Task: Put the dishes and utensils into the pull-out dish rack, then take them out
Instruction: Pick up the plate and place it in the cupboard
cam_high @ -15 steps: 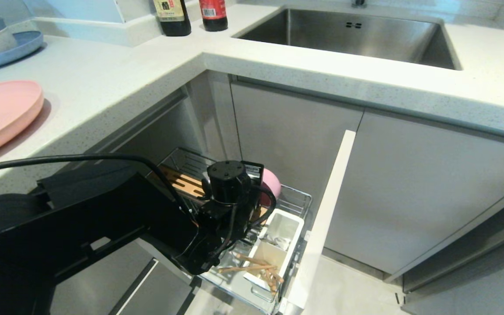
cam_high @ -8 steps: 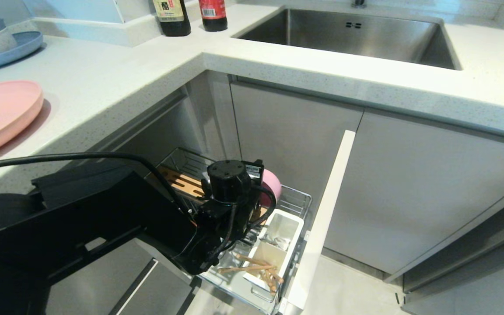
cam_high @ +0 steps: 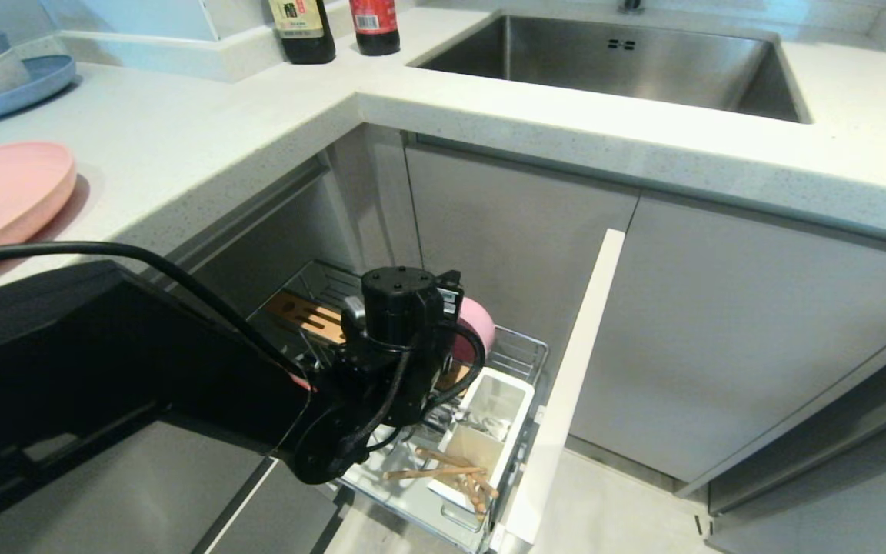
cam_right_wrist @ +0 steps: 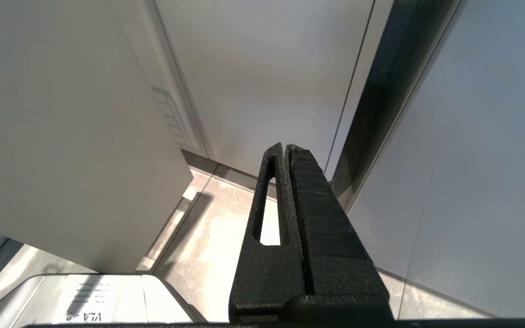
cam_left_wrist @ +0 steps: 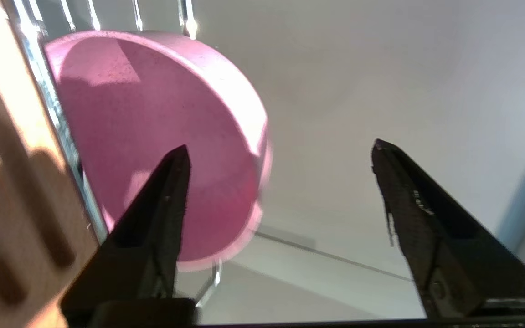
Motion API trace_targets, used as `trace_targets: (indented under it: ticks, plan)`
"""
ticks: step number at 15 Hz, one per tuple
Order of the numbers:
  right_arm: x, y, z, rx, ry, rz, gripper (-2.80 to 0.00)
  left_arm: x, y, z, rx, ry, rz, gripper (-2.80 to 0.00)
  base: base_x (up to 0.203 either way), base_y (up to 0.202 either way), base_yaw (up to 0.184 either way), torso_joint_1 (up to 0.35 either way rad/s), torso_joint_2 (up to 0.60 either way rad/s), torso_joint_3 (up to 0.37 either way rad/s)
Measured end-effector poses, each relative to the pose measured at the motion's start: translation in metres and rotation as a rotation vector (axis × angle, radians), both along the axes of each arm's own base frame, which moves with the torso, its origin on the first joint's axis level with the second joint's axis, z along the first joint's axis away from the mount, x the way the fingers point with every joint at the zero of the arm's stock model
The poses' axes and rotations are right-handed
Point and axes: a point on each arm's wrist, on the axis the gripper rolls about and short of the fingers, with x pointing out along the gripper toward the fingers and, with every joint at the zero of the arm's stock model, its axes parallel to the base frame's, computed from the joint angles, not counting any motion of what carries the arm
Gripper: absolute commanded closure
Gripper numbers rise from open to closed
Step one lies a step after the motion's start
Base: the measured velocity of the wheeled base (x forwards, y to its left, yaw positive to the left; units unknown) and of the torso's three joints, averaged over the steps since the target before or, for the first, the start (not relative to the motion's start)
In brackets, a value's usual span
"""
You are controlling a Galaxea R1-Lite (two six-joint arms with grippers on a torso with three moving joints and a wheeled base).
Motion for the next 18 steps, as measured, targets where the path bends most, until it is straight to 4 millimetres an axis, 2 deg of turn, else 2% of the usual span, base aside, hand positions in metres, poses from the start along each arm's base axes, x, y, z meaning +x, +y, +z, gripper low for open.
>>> trace_targets:
  ticks: [4,5,8,12,18]
  plan:
    - [0.0,0.0,0.0,0.0,0.0,0.0,0.0,-0.024,0.01,0.027,0.057,0.053,-0.012,-2.8,0.0,0.0,0.0,0.0,0.0,0.0]
    - [0.0,0.0,0.0,0.0,0.0,0.0,0.0,-0.031,0.013,0.032,0.079,0.072,-0.01,0.0,0.0,0.0,0.0,0.0,0.0,0.0]
    - [0.0,0.0,0.0,0.0,0.0,0.0,0.0,-0.048,0.02,0.046,0.16,0.085,0.01,0.0,0.0,0.0,0.0,0.0,0.0,0.0]
    - [0.0,0.0,0.0,0.0,0.0,0.0,0.0,-0.062,0.03,0.069,0.385,0.049,-0.039,0.0,0.0,0.0,0.0,0.0,0.0,0.0]
    - [0.0,0.0,0.0,0.0,0.0,0.0,0.0,-0.09,0.058,0.155,0.832,-0.139,-0.099,0.0,0.0,0.0,0.0,0.0,0.0,0.0]
